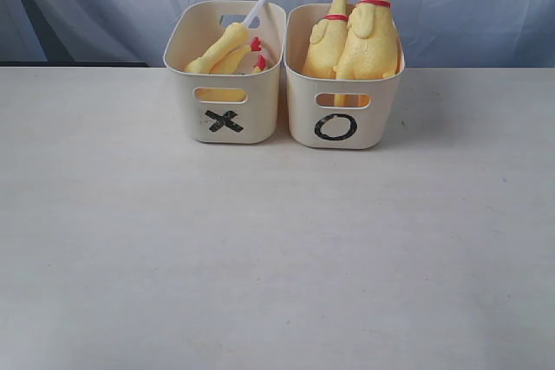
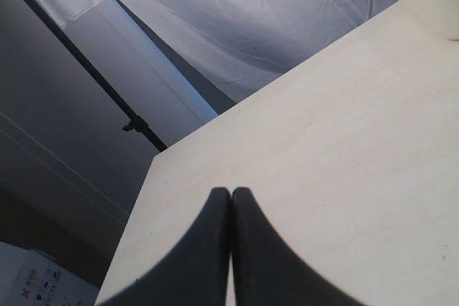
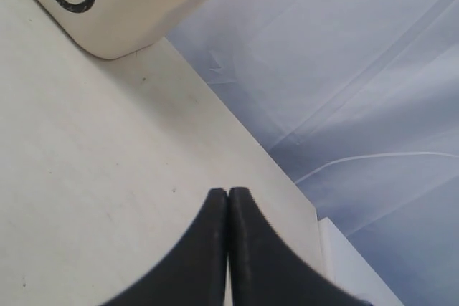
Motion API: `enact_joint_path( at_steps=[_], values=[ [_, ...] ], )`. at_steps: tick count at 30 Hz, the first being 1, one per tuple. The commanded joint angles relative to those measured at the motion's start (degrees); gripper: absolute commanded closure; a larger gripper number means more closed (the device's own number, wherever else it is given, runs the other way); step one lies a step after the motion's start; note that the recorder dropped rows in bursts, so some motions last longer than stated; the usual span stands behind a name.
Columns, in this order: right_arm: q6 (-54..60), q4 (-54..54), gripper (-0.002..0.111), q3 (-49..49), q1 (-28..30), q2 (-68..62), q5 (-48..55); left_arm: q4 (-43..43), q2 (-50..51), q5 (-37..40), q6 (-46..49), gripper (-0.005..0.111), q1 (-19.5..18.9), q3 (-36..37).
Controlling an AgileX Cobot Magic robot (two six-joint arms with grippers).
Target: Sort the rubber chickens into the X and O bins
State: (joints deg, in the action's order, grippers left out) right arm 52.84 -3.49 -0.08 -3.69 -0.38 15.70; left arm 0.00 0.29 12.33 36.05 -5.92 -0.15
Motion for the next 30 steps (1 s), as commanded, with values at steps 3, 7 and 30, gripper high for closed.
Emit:
enact_joint_path(
  at_steps=[3,7,30],
  values=[
    [-0.2,0.6,0.109,0.1,0.3,0.4,-0.4,0.4,-0.3,-0.5,-0.4,0.107,-0.2,0.2],
    [-13.2,0.5,0.109,0.1,0.3,0.4,-0.5,0.4,-0.3,-0.5,-0.4,0.107,-0.2,0.2],
    [-41.3,0.5,0.109,0.1,0.3,0.4,-0.9,0.5,-0.3,-0.5,-4.0,0.107,-0.2,0.2]
  ],
)
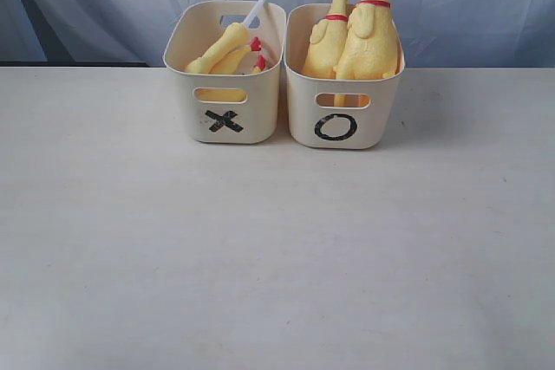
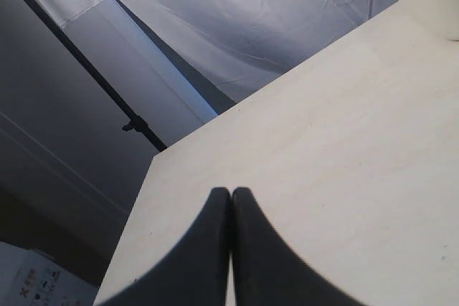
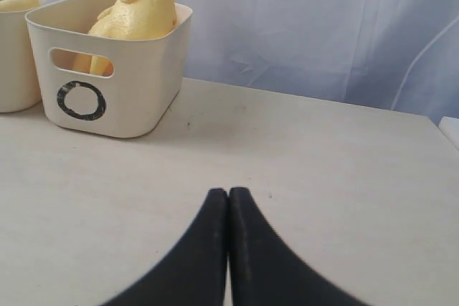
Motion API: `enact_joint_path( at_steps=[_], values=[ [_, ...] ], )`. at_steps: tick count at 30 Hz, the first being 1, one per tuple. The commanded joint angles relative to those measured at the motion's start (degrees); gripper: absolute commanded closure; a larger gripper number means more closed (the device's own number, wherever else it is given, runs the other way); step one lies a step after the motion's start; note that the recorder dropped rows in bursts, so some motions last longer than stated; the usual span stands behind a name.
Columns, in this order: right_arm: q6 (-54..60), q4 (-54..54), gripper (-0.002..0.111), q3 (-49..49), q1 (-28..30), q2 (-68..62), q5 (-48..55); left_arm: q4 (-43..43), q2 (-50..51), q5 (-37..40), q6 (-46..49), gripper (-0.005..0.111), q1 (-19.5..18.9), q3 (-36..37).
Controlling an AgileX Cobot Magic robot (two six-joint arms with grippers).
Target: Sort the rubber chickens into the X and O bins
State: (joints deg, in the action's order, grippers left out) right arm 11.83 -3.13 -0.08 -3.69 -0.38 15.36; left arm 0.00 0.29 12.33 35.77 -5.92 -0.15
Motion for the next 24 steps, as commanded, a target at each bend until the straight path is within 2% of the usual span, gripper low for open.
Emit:
enact_joint_path(
  at_steps=[1,6,9,24],
  values=[
    [-0.3,0.2,0.109,0.1,0.3,0.4,-0.5,0.5,-0.3,-0.5,-6.4,0.107,-0.2,0.2],
    [-0.3,0.1,0.109,0.1,0.3,0.4,-0.5,0.5,-0.3,-0.4,-25.5,0.107,-0.2,0.2],
    [-0.3,0.1,0.109,0.1,0.3,0.4,-0.5,0.5,-0.3,-0.4,-33.9,0.107,-0.2,0.2],
    [-0.3,0.2,0.109,0.1,0.3,0.4,0.5,0.5,-0.3,0.3,-35.1,0.107,-0.2,0.2]
  ],
)
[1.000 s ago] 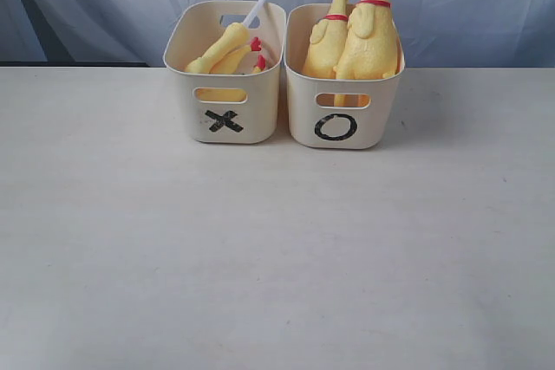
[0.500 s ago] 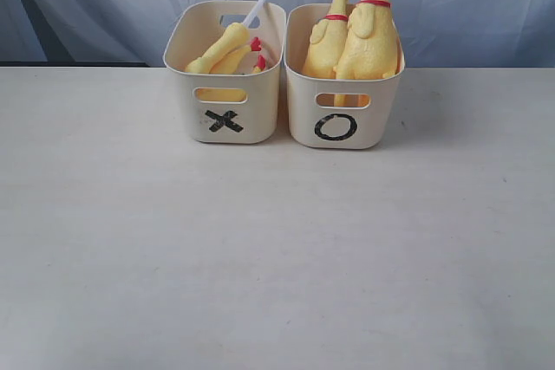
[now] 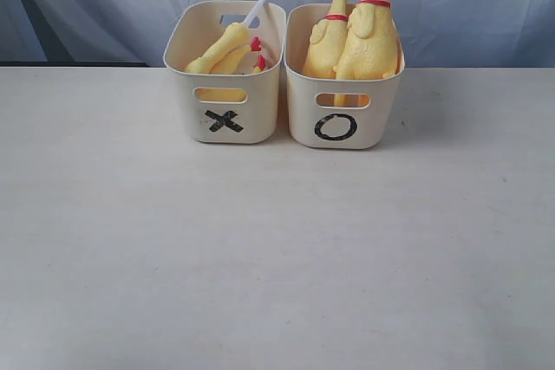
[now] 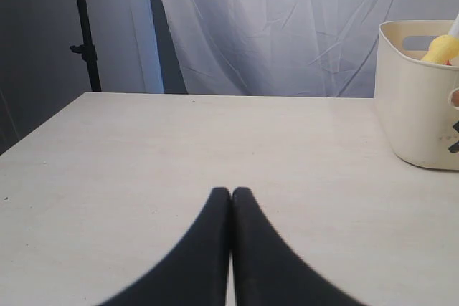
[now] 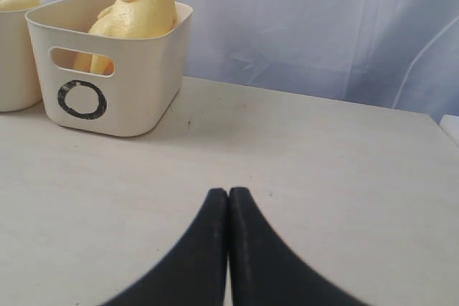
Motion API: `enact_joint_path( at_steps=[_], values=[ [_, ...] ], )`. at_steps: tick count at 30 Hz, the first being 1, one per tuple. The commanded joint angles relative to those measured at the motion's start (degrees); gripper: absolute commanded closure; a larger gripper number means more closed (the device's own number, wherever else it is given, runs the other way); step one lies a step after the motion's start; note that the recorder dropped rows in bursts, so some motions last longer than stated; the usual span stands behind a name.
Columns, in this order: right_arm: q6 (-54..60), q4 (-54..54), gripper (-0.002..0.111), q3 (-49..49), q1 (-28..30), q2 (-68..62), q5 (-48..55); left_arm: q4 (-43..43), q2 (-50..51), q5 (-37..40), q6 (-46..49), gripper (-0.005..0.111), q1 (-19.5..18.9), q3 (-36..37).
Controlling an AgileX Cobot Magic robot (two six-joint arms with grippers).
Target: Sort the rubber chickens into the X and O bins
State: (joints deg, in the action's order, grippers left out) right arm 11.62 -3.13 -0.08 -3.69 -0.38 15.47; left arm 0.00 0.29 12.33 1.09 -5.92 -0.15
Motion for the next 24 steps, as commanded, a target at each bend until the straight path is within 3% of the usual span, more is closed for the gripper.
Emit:
enact_joint_path(
  at_steps=[1,24],
  values=[
    [-0.1,0.2,0.109,0.1,0.3,0.4,0.4,0.5,-0.3,0.6,-0.4,0.107,-0.2,0.2],
    [-0.1,-0.2,0.109,0.1,0.3,0.4,0.2,0.5,-0.3,0.9,1.1,0.107,-0.2,0.2]
  ],
)
